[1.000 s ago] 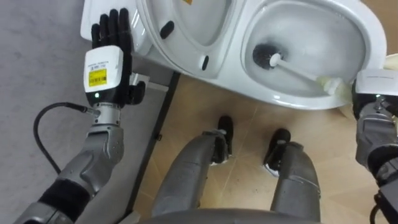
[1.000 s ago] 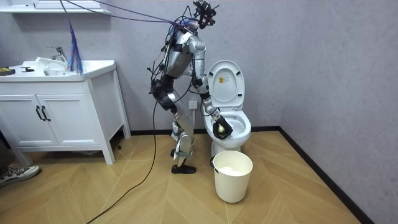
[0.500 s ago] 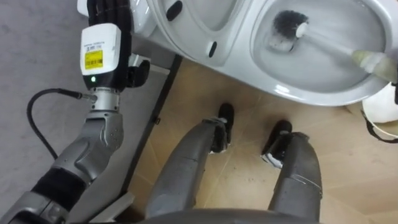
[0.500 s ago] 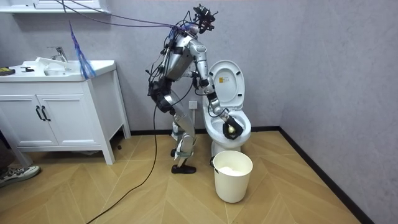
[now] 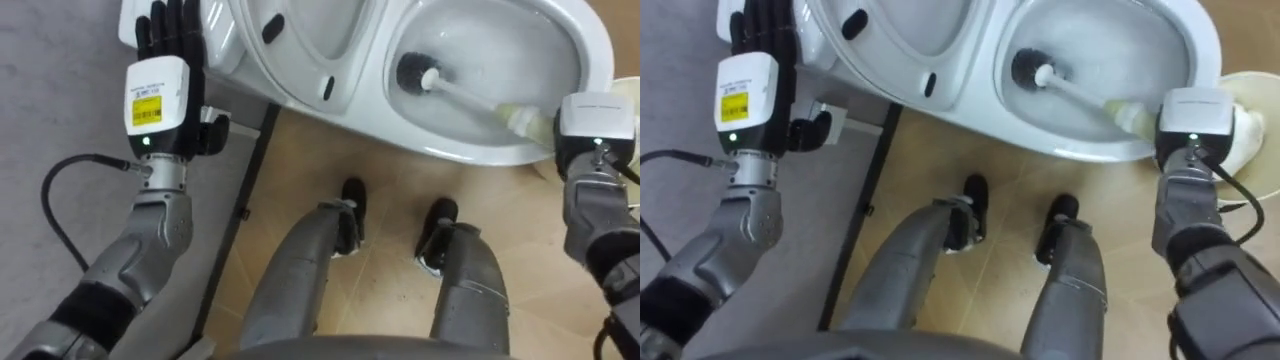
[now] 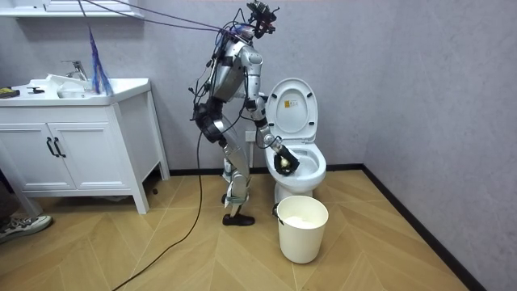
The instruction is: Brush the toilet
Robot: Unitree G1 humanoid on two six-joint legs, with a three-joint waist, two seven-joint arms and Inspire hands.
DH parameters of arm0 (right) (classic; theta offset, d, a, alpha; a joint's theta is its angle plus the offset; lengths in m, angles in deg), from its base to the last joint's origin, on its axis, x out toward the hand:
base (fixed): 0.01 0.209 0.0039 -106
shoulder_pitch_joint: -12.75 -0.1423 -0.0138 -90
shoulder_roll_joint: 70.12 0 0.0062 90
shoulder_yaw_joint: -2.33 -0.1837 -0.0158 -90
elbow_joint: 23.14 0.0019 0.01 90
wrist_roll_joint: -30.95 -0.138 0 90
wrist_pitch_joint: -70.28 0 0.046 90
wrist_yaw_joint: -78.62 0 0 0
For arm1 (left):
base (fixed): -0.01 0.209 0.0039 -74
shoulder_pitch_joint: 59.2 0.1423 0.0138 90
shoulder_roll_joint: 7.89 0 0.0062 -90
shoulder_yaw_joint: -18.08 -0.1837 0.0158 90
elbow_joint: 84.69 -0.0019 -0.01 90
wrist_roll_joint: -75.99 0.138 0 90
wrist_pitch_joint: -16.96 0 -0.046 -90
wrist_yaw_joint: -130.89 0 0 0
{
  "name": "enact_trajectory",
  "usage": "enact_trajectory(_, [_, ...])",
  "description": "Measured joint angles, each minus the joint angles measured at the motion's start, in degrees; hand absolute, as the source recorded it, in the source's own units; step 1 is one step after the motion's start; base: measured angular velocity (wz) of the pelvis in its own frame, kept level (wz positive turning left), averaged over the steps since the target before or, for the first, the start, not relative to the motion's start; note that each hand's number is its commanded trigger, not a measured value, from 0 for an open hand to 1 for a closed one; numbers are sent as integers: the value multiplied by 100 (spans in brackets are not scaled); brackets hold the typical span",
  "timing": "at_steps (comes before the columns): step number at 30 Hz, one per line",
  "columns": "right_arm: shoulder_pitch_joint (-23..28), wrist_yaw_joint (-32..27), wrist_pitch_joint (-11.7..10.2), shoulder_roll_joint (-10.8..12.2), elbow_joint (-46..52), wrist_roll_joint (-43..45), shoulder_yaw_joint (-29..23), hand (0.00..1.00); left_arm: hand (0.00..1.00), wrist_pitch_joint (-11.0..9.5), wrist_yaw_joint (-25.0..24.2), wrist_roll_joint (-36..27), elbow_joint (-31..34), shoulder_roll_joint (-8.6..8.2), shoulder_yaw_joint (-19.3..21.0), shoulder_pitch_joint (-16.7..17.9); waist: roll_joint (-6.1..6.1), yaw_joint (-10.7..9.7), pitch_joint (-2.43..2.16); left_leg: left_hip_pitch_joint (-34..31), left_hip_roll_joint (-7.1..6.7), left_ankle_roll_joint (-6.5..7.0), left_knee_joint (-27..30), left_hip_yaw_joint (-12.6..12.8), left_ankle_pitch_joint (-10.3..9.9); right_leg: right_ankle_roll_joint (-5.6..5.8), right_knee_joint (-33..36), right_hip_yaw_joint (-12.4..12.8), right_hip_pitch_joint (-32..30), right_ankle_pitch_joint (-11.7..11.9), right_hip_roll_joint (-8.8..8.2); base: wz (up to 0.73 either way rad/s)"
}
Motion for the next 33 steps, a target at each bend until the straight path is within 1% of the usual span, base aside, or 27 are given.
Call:
enact_trajectory(1, [173,90,96,11,321,0,-8,100,0,0,43,-119,56,-6,8,71,7,-47,2,34,5,-14,-49,-3,8,-10,-35,-46,34,4,-6,0])
enact_trajectory(3, [389,213,221,6,703,-12,-10,100,0,-41,147,-265,64,-1,11,136,15,-79,2,72,25,-38,-98,-10,8,-36,-95,-53,83,5,13,0])
enact_trajectory(5, [420,339,231,2,808,-7,-85,100,0,-137,210,-366,31,14,45,181,22,-78,6,63,47,-63,-96,-15,-7,-53,-100,-48,77,-6,33,-2])
enact_trajectory(6, [378,418,231,-29,805,-29,-116,100,0,-224,250,-524,20,39,41,161,22,-72,6,60,51,-68,-95,-14,-8,-67,-76,-40,62,-16,34,0])
enact_trajectory(7, [308,457,224,-102,763,-108,-95,100,0,-304,282,-622,-46,45,14,118,18,-48,10,55,52,-74,-65,-13,-10,-80,-57,-42,47,-31,-6,0])
enact_trajectory(8, [257,464,198,-148,713,-164,-82,100,0,-335,305,-626,-104,45,-8,68,19,-22,12,53,51,-75,-61,-14,-10,-81,-47,-42,43,-38,-7,0])
enact_trajectory(9, [63,451,93,-237,462,-316,39,100,0,-379,342,-676,-156,83,-31,-24,0,18,26,40,56,-78,-42,-7,-9,-94,-15,-33,19,-49,-10,0])
enact_trajectory(10, [-218,430,-73,-298,157,-635,133,100,0,-410,380,-746,-173,202,-108,-86,-48,28,56,-8,46,-82,-9,6,-7,-94,83,28,-71,-84,-21,0])
enact_trajectory(11, [-432,421,-188,-393,53,-1012,258,100,0,-425,406,-790,-142,379,-144,-170,-178,16,131,-57,28,-93,36,35,-1,-113,212,89,-182,-122,-50,0])
enact_trajectory(12, [-485,363,-328,-388,-47,-1205,267,100,0,-427,436,-789,-140,461,-145,-173,-241,-8,153,-86,27,-95,67,35,0,-129,260,82,-223,-141,-63,4])
enact_trajectory(13, [-539,200,-618,-376,-247,-1517,200,100,0,-445,494,-775,-127,567,-132,-236,-369,-37,157,-176,12,-105,119,26,2,-150,372,69,-331,-176,-101,15])
enact_trajectory(14, [-636,157,-816,-391,-397,-1700,66,100,0,-444,515,-723,-97,603,-100,-301,-426,-82,158,-284,-20,-111,168,5,8,-148,481,71,-451,-198,-137,17])
enact_trajectory(15, [-683,156,-903,-394,-457,-1761,-10,100,0,-438,527,-704,-78,607,-73,-314,-449,-114,162,-334,-36,-110,173,3,11,-148,537,71,-505,-203,-161,19])
enact_trajectory(16, [-760,132,-1057,-399,-572,-1831,-199,100,0,-416,534,-618,-79,598,-20,-345,-502,-177,187,-383,-115,-94,192,6,24,-144,688,84,-612,-240,-270,19])
enact_trajectory(17, [-870,1,-1163,-401,-799,-1851,-366,100,0,-372,484,-530,-83,580,-2,-391,-519,-253,195,-424,-203,-65,222,-9,42,-118,835,130,-701,-275,-356,24])
enact_trajectory(19, [-1128,-181,-1222,-451,-1165,-1821,-494,100,0,-277,408,-410,-80,559,5,-451,-539,-317,206,-476,-323,-29,282,18,58,-69,1075,221,-842,-364,-500,21])
enact_trajectory(20, [-1241,-230,-1223,-568,-1243,-1733,-494,100,0,-238,365,-330,-80,530,13,-516,-568,-305,210,-526,-318,-14,339,62,53,-53,1139,288,-921,-374,-503,5])
enact_trajectory(21, [-1291,-229,-1227,-611,-1243,-1679,-491,100,0,-203,360,-276,-79,513,22,-529,-571,-287,210,-544,-317,-7,361,77,52,-53,1149,295,-940,-372,-502,-10])
enact_trajectory(23, [-1348,-232,-1225,-620,-1242,-1484,-465,100,0,-115,339,-268,-80,467,28,-534,-592,-273,197,-522,-317,0,383,80,48,-62,1141,296,-910,-352,-490,-4])
enact_trajectory(26, [-1238,-231,-1207,-602,-1198,-1373,-419,100,0,-78,216,-243,-80,400,35,-560,-588,-254,194,-456,-304,2,415,84,46,-62,1128,246,-800,-351,-479,0])
enact_trajectory(27, [-1150,-231,-1167,-569,-1141,-1260,-414,100,0,-30,139,-152,-78,389,37,-558,-577,-229,188,-423,-301,6,421,77,41,-64,1117,236,-759,-351,-453,-4])
enact_trajectory(28, [-1086,-228,-1138,-495,-1149,-1229,-326,100,0,-30,55,-152,-84,387,31,-557,-565,-183,180,-345,-291,2,397,71,37,-64,1073,228,-674,-349,-433,-8])
enact_trajectory(29, [-996,-215,-1072,-355,-1150,-1186,-214,100,0,-23,-53,-150,-89,379,-4,-536,-530,-126,166,-234,-260,-6,341,57,33,-75,956,170,-523,-324,-399,-7])
enact_trajectory(30, [-933,-211,-1041,-286,-1150,-1127,-174,100,0,-18,-110,-149,-88,366,-19,-511,-493,-101,141,-188,-248,-10,306,24,33,-86,888,106,-446,-314,-391,0])
enact_trajectory(31, [-803,-186,-946,-151,-1151,-1019,-120,100,0,3,-163,-67,-90,323,-40,-463,-390,-72,89,-106,-206,-17,258,-34,35,-69,725,43,-282,-275,-317,3])
enact_trajectory(32, [-745,-156,-883,-100,-1151,-1010,-98,100,0,7,-198,-45,-89,293,-42,-432,-348,-43,62,-70,-192,-19,231,-61,36,-55,646,37,-217,-257,-277,-3])
enact_trajectory(33, [-623,-133,-788,-14,-1150,-1003,-100,100,0,7,-289,-46,-97,171,-42,-379,-258,44,45,36,-159,-30,176,-90,28,-44,492,19,-73,-206,-211,-12])
